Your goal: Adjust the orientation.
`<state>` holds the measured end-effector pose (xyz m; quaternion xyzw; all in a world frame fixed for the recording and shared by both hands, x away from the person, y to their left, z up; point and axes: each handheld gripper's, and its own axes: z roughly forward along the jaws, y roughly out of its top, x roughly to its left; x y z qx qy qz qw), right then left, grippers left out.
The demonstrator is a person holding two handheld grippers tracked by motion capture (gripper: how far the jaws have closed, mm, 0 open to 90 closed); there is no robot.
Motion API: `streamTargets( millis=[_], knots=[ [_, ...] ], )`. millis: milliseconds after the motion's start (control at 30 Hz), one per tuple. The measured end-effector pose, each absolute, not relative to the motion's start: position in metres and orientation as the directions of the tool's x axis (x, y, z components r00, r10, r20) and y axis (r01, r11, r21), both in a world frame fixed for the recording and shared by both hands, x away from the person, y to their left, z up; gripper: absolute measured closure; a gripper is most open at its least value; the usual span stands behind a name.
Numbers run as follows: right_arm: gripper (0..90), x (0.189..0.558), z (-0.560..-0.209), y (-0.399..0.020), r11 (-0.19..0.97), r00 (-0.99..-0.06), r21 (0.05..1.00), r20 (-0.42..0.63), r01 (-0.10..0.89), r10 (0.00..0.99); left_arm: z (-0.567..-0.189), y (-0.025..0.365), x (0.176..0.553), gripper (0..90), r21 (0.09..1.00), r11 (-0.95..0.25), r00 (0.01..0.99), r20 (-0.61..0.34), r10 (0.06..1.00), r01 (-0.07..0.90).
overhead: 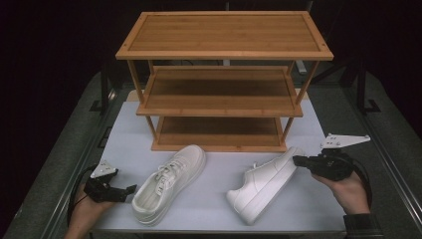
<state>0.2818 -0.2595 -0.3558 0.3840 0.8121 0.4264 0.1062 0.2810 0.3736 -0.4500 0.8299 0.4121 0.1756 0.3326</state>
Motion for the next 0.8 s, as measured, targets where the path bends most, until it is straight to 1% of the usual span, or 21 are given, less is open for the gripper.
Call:
streamTargets(
  millis=[600,800],
  knots=[
    [90.0,0.266,-0.357,-0.269,0.367,-0.685,0.773,0.117,0.518,0.719,-0.450,0.374,0.281,4.3,0.697,-0.439,0.599,0.017,0.801,0.567],
    [90.0,0.259,-0.360,-0.277,0.359,-0.684,0.778,0.122,0.516,0.719,-0.450,0.374,0.281,4.3,0.697,-0.439,0.599,0.018,0.801,0.567]
  ],
)
